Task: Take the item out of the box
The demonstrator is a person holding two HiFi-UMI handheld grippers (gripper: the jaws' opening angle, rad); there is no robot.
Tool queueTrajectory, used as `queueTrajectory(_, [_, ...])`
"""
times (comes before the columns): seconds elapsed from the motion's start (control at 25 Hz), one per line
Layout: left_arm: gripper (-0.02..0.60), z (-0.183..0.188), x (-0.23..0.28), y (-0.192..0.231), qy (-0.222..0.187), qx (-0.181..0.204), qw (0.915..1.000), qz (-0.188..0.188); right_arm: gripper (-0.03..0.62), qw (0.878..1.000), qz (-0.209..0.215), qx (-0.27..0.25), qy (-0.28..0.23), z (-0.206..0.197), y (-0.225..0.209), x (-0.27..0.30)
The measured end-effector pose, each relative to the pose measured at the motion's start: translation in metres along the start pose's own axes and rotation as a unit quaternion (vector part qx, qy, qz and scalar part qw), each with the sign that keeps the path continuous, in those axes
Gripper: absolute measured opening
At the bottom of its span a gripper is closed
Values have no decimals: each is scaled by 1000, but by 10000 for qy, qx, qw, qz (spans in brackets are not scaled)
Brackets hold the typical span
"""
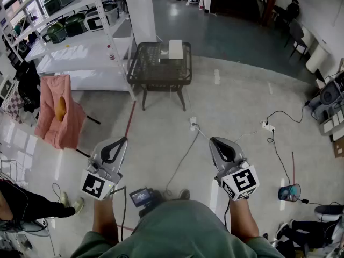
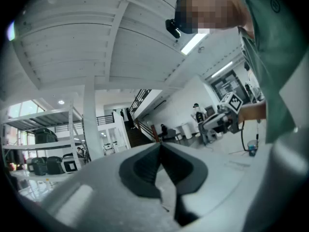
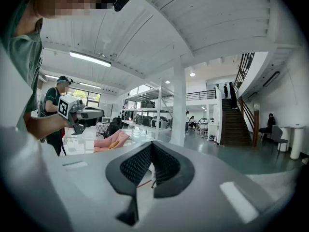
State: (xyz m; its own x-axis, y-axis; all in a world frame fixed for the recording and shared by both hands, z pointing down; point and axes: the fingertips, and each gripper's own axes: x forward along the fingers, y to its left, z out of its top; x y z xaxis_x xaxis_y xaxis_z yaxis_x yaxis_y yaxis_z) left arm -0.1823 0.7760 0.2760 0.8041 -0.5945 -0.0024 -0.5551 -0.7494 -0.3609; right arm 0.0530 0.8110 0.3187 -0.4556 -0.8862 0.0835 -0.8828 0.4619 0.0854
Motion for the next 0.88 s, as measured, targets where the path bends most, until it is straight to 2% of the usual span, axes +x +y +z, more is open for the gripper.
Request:
queueTrajectory(0.48, [2,21,-18,-21,27,68,9998,185,3,9999,36,-26,-141,9,4,-34])
queueTrajectory(0.64, [2,32,-11,-29,-150,207,9996,108,3,9997,-22,58,-230,7,-4,-43])
queueTrajectory(0.88, [2,34,-2,-36,41,237,9996,128,5,9990,-104,237,-360,0,-20,-47])
